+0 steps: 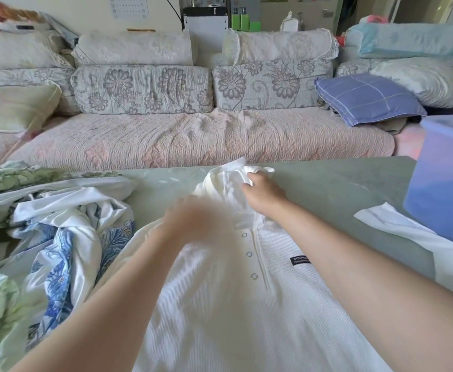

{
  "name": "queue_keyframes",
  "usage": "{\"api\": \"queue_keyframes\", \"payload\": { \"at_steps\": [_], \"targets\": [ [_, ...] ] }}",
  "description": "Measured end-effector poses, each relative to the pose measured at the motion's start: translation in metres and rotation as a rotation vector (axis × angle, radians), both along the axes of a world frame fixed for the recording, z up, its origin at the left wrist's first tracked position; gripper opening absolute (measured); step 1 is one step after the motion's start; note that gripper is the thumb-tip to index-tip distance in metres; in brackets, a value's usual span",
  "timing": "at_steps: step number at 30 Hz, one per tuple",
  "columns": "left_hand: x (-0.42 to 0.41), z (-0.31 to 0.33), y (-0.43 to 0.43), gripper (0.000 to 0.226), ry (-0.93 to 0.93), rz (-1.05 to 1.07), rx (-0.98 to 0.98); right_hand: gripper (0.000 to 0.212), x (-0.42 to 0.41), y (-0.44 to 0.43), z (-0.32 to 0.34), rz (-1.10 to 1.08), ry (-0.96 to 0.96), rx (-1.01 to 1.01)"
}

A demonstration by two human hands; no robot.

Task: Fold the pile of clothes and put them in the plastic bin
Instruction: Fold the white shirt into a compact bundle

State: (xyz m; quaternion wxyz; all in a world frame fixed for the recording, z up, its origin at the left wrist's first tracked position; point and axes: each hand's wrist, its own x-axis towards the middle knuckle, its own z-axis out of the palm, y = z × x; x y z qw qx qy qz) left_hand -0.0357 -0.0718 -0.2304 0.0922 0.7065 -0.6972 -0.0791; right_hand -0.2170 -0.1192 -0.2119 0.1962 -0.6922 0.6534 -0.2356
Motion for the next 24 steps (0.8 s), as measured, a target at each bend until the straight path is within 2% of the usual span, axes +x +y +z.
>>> {"api": "queue_keyframes", "payload": {
  "at_steps": [1,4,6,7,9,11,13,15,17,18,19,21,23,24],
  "targets": [
    [0.0,0.002,0.001,0.049,0.025,0.004,-0.014,0.018,0.001,0.003,0.001,0.012,-0.058,-0.055],
    [-0.001,0.013,0.01,0.046,0.093,-0.016,-0.149,0.03,-0.002,0.019,0.016,0.013,-0.266,-0.203],
    [-0.004,0.021,0.017,0.043,0.138,-0.031,-0.242,0.019,-0.007,0.029,0.028,0.049,-0.353,-0.275],
    [-0.005,0.026,0.021,0.041,0.17,-0.027,-0.277,0.014,-0.01,0.036,0.033,0.089,-0.377,-0.263],
    [-0.007,0.034,0.03,0.039,0.252,-0.01,-0.343,0.021,-0.017,0.049,0.04,0.207,-0.377,-0.182],
    [-0.007,0.041,0.043,0.047,0.348,-0.036,-0.385,0.027,-0.025,0.066,0.047,0.327,-0.301,-0.095],
    [-0.006,0.047,0.057,0.063,0.402,-0.1,-0.347,0.029,-0.032,0.088,0.058,0.416,-0.167,-0.01],
    [-0.007,0.054,0.071,0.072,0.351,-0.175,-0.23,0.034,-0.033,0.113,0.072,0.462,-0.001,0.098],
    [-0.01,0.062,0.083,0.069,0.256,-0.242,-0.068,0.041,-0.031,0.134,0.079,0.478,0.139,0.266],
    [-0.013,0.066,0.089,0.064,0.205,-0.265,0.007,0.042,-0.03,0.14,0.077,0.44,0.147,0.332],
    [-0.015,0.068,0.096,0.059,0.17,-0.275,0.058,0.043,-0.03,0.147,0.074,0.391,0.145,0.344],
    [-0.016,0.069,0.11,0.053,0.161,-0.264,0.053,0.043,-0.031,0.161,0.069,0.338,0.222,0.219],
    [-0.012,0.07,0.123,0.05,0.199,-0.24,-0.079,0.044,-0.033,0.175,0.066,0.393,0.29,0.12],
    [-0.009,0.071,0.127,0.048,0.218,-0.228,-0.147,0.043,-0.033,0.182,0.064,0.435,0.3,0.152]
  ]
}}
